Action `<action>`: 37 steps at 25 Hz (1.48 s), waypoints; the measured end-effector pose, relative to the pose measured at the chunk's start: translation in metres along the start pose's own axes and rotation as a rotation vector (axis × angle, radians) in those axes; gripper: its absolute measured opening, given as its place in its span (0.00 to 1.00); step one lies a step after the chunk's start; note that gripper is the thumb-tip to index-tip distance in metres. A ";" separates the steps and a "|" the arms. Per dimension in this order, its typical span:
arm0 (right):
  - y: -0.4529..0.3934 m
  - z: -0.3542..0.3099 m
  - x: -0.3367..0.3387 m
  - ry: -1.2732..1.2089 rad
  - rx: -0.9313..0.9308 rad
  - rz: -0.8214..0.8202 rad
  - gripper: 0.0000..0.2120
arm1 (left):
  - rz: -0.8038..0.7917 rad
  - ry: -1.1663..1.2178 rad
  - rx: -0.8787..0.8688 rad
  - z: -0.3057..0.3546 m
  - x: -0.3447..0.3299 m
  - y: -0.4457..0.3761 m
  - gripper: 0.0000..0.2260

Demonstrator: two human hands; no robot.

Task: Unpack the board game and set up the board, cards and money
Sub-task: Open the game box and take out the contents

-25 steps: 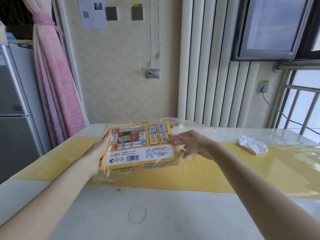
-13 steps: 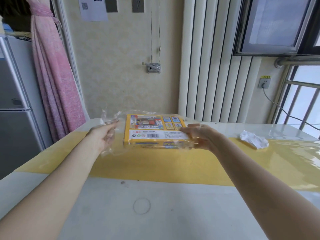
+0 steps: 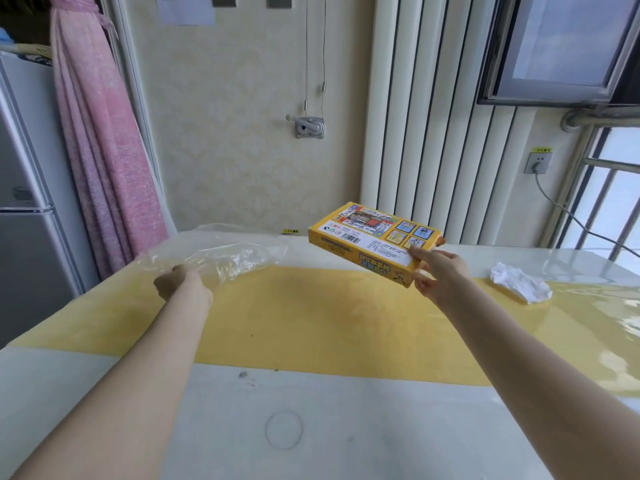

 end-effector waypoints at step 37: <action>0.063 0.005 -0.008 0.790 -0.085 -0.587 0.13 | -1.477 -1.189 -0.336 -0.035 -0.041 0.179 0.14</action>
Point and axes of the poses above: each hand's wrist, its own y-axis away from the middle knuckle, its own x-axis out of the back of the hand, z = x × y, the point moved 4 cm from there along -y, towards the middle knuckle, and after that the axes turned 1 degree about -z, right-handed, at the moved point
